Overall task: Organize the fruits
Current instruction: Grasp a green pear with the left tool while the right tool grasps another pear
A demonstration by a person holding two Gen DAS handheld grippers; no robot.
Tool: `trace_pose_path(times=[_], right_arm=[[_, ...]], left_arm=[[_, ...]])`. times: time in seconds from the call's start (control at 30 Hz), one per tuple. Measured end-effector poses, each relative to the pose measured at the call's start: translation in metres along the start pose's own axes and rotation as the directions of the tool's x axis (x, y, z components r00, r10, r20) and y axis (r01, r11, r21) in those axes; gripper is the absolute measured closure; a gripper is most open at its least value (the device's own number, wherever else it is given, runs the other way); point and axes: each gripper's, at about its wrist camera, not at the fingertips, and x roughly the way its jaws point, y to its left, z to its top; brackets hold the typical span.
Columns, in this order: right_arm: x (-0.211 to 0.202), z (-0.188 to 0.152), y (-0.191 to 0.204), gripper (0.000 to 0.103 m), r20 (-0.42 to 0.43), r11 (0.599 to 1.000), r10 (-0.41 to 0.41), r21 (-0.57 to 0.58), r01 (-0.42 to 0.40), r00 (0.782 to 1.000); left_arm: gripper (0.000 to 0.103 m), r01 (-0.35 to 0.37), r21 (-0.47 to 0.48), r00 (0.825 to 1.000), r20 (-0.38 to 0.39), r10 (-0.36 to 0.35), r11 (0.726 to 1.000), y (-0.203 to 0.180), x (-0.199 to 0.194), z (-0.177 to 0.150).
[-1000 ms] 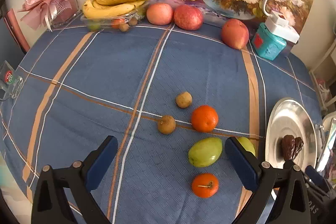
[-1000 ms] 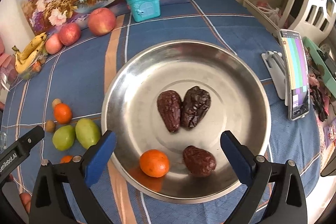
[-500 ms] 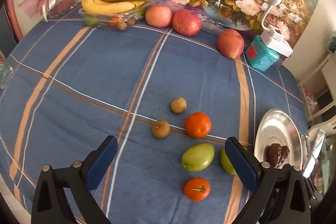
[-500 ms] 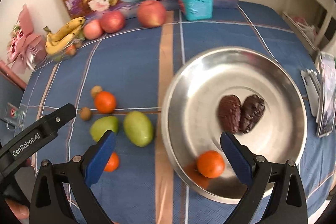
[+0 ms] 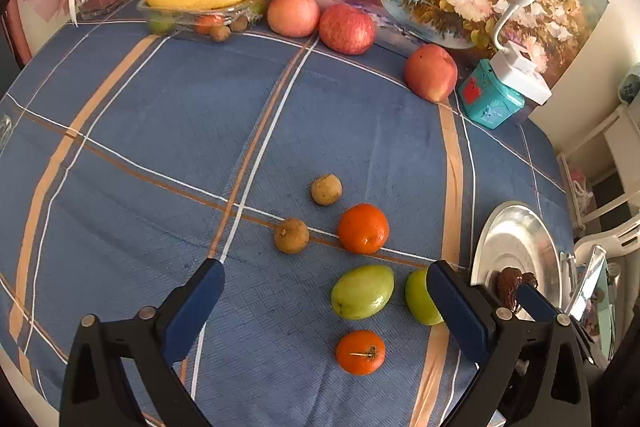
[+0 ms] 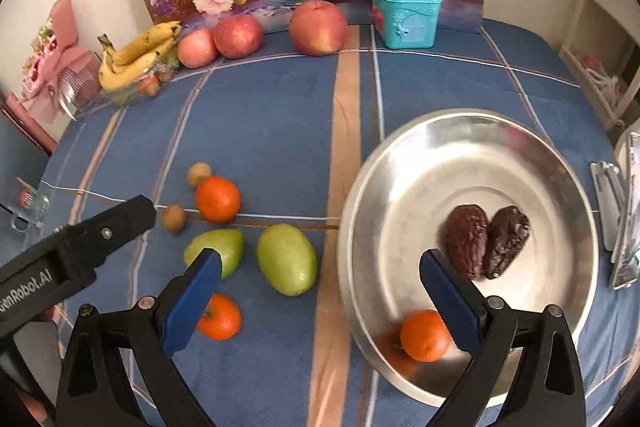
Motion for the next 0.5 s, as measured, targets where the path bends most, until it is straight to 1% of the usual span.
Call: trace_pose_path(times=[0.03,0.07,0.1,0.13,0.17,0.2,0.33,0.43,0.5], right_arm=[[-0.001,0.002,0.000,0.005,0.009,1.000,0.000,0.002,0.000,1.000],[-0.003,0.003,0.001,0.008,0.015,1.000,0.000,-0.001,0.000,1.000],[-0.004,0.005,0.002,0.017,0.022,1.000,0.002,-0.008,-0.002,1.000],[-0.005,0.005,0.004,0.023,0.029,1.000,0.005,-0.019,-0.005,1.000],[-0.005,0.006,0.006,0.034,0.031,1.000,0.006,-0.028,-0.005,0.999],[-0.004,0.007,0.009,0.037,0.033,0.999,0.006,-0.041,-0.004,0.999],[0.004,0.007,0.018,0.040,0.016,0.997,0.023,-0.077,-0.021,1.000],[0.011,0.005,0.024,0.042,-0.007,0.995,0.018,-0.102,-0.018,1.000],[0.017,0.004,0.025,0.047,-0.029,0.994,0.013,-0.106,-0.016,0.999]], left_arm=[[0.002,0.002,0.002,1.000,-0.003,-0.002,1.000,-0.001,0.001,0.000],[0.002,0.007,0.005,1.000,-0.006,-0.007,1.000,-0.002,0.002,0.000],[0.002,0.017,0.006,1.000,-0.011,-0.017,1.000,-0.004,0.004,0.000],[0.002,0.031,0.005,0.999,-0.020,-0.031,1.000,-0.006,0.007,0.000],[0.002,0.043,0.001,0.999,-0.032,-0.043,0.999,-0.007,0.011,0.000],[0.002,0.051,-0.003,0.998,-0.044,-0.051,0.999,-0.008,0.014,0.000],[0.003,0.067,-0.029,0.993,-0.096,-0.069,0.997,-0.008,0.033,-0.003],[0.010,0.072,-0.055,0.988,-0.132,-0.079,0.996,-0.005,0.045,-0.005],[0.013,0.081,-0.076,0.984,-0.151,-0.092,0.994,-0.004,0.051,-0.006]])
